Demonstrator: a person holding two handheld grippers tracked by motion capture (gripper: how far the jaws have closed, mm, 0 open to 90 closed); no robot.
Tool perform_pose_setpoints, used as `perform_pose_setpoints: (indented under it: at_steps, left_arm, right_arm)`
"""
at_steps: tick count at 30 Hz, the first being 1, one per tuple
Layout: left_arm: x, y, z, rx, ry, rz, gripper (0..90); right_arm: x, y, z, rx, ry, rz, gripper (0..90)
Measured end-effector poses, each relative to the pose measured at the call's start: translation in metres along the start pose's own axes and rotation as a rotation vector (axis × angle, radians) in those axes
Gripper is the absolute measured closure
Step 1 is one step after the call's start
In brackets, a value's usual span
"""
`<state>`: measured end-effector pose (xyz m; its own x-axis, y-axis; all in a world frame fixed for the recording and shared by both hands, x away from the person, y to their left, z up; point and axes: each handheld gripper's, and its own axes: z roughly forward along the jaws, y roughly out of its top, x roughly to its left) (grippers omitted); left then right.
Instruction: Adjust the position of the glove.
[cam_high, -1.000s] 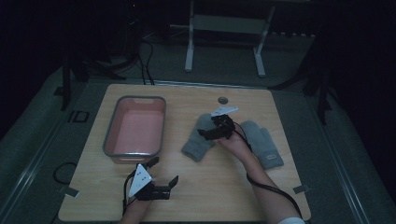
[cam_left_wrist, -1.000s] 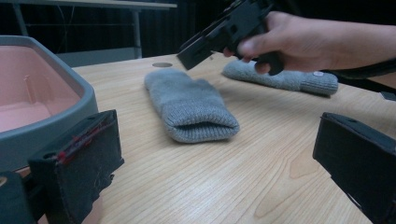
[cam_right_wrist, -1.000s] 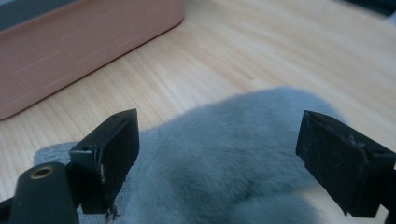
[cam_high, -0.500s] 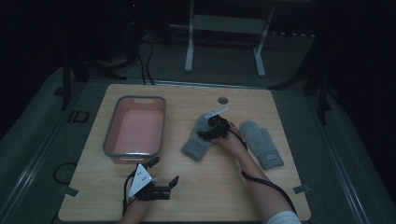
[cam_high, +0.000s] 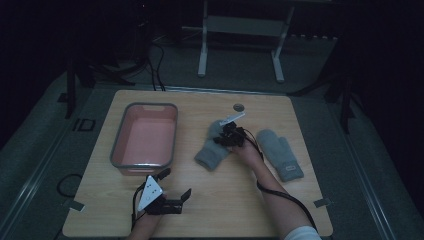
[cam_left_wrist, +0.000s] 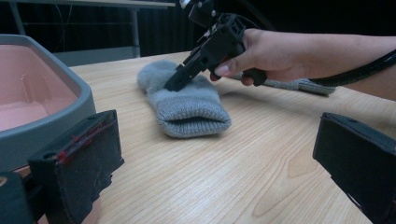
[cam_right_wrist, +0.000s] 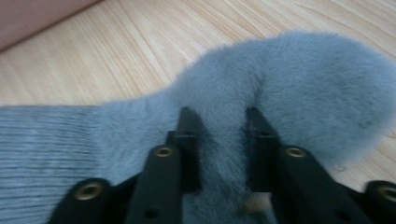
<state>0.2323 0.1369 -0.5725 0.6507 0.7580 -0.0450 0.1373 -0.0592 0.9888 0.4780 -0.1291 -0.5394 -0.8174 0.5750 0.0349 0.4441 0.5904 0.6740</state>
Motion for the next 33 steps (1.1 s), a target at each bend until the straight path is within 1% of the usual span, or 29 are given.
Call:
perform_pose_setpoints:
  at_steps: [1,2,3,5,6,8,9,10,12,13,14,15,16,17,18,20,21,23,24,26,27,28,31,33]
  left_arm:
    - [0.000,0.000,0.000,0.000,-0.001,0.000,1.5]
    - [0.000,0.000,0.000,0.000,-0.001,-0.001,1.5]
    - [0.000,0.000,0.000,-0.001,0.000,0.000,1.5]
    - [0.000,0.000,0.000,-0.001,-0.001,-0.002,1.5]
    - [0.000,0.000,0.000,-0.002,0.000,-0.001,1.5]
    - [0.000,0.000,0.000,-0.002,0.001,0.001,1.5]
    - [0.000,0.000,0.000,-0.002,0.002,0.002,1.5]
    - [0.000,0.000,0.000,-0.001,0.002,0.002,1.5]
    - [0.000,0.000,0.000,-0.002,0.003,0.001,1.5]
    - [0.000,0.000,0.000,-0.002,0.004,0.001,1.5]
    - [0.000,0.000,0.000,-0.001,0.004,0.001,1.5]
    - [0.000,0.000,0.000,-0.002,0.004,0.002,1.5]
    - [0.000,0.000,0.000,-0.002,0.004,0.002,1.5]
    - [0.000,0.000,0.000,-0.002,0.004,0.002,1.5]
    - [0.000,0.000,0.000,-0.002,0.004,0.002,1.5]
    - [0.000,0.000,0.000,-0.003,0.004,0.002,1.5]
    - [0.000,0.000,0.000,-0.003,0.004,0.002,1.5]
    - [0.000,0.000,0.000,-0.003,0.005,0.003,1.5]
    - [0.000,0.000,0.000,-0.003,0.005,0.003,1.5]
    - [0.000,0.000,0.000,-0.002,0.005,0.003,1.5]
    - [0.000,0.000,0.000,-0.002,0.006,0.002,1.5]
    - [0.000,0.000,0.000,-0.002,0.006,0.002,1.5]
    - [0.000,0.000,0.000,-0.002,0.007,0.001,1.5]
    - [0.000,0.000,0.000,-0.002,0.006,0.002,1.5]
  right_arm:
    - [0.000,0.000,0.000,0.000,0.000,0.000,75.8]
    - [0.002,0.001,-0.006,-0.002,0.013,-0.007,76.8]
    - [0.002,0.001,-0.006,-0.002,0.013,-0.007,76.8]
    - [0.004,0.001,-0.020,-0.032,0.042,-0.020,77.3]
    - [0.004,0.001,-0.020,-0.032,0.042,-0.020,77.3]
    - [0.007,0.001,-0.031,-0.052,0.072,-0.033,77.6]
    - [0.010,0.000,-0.042,-0.068,0.109,-0.054,77.7]
    - [0.010,0.000,-0.042,-0.068,0.109,-0.054,77.7]
    - [0.014,0.000,-0.054,-0.064,0.133,-0.064,77.7]
    - [0.017,-0.001,-0.060,-0.071,0.144,-0.080,77.7]
    - [0.025,-0.003,-0.070,-0.069,0.146,-0.120,77.6]
    - [0.025,-0.003,-0.070,-0.069,0.146,-0.120,77.6]
    - [0.028,-0.006,-0.075,-0.071,0.165,-0.133,77.6]
    - [0.034,-0.010,-0.086,-0.071,0.194,-0.158,77.6]
    - [0.034,-0.010,-0.086,-0.071,0.194,-0.158,77.6]
    - [0.039,-0.016,-0.095,-0.075,0.233,-0.183,77.6]
    - [0.041,-0.018,-0.099,-0.073,0.241,-0.192,77.5]
    - [0.045,-0.024,-0.107,-0.082,0.260,-0.227,77.4]
    - [0.045,-0.026,-0.110,-0.084,0.270,-0.230,77.3]
    - [0.044,-0.031,-0.112,-0.087,0.282,-0.248,77.2]
    - [0.043,-0.034,-0.112,-0.094,0.299,-0.243,77.1]
    - [0.041,-0.036,-0.110,-0.091,0.305,-0.239,77.1]
    - [0.036,-0.042,-0.098,-0.054,0.308,-0.256,76.7]
    - [0.031,-0.047,-0.086,-0.022,0.321,-0.242,76.6]
